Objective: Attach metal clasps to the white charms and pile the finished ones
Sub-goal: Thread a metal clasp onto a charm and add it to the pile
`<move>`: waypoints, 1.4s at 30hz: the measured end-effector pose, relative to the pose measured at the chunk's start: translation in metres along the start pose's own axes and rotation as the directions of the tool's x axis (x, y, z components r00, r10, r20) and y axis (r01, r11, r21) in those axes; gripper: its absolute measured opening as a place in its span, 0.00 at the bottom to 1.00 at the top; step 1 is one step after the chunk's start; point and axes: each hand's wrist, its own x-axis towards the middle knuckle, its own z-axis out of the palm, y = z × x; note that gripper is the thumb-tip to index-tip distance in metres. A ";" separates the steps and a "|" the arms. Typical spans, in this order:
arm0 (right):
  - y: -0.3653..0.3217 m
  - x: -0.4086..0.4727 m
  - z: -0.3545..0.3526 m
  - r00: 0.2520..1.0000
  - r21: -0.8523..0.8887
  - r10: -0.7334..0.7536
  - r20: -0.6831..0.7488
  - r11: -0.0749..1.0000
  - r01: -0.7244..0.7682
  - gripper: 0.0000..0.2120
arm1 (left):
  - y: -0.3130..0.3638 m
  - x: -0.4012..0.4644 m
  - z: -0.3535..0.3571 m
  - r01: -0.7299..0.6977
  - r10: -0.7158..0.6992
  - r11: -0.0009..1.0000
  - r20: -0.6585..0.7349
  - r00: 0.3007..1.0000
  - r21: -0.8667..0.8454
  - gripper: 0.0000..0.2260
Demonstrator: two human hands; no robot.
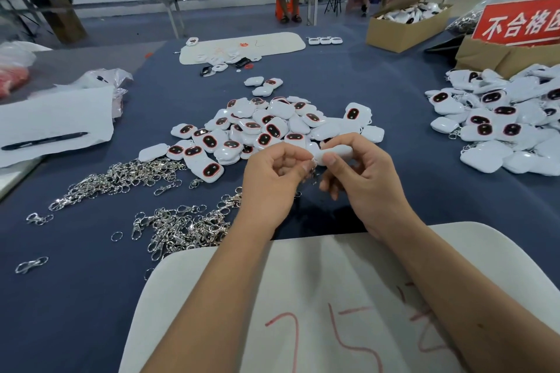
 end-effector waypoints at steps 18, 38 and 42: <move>-0.002 -0.003 -0.001 0.990 -0.080 0.065 -0.125 0.994 -0.076 0.09 | 0.003 -0.006 0.006 -0.157 0.160 0.944 0.015 0.987 0.289 0.07; -0.004 -0.003 0.000 0.981 -0.145 0.060 -0.183 0.985 -0.087 0.12 | 0.003 -0.006 0.007 -0.100 0.093 0.981 0.046 0.995 0.167 0.04; -0.007 -0.005 0.002 0.991 -0.184 -0.014 -0.130 0.983 -0.011 0.10 | 0.002 -0.003 0.004 -0.085 0.081 0.986 0.033 0.996 0.145 0.08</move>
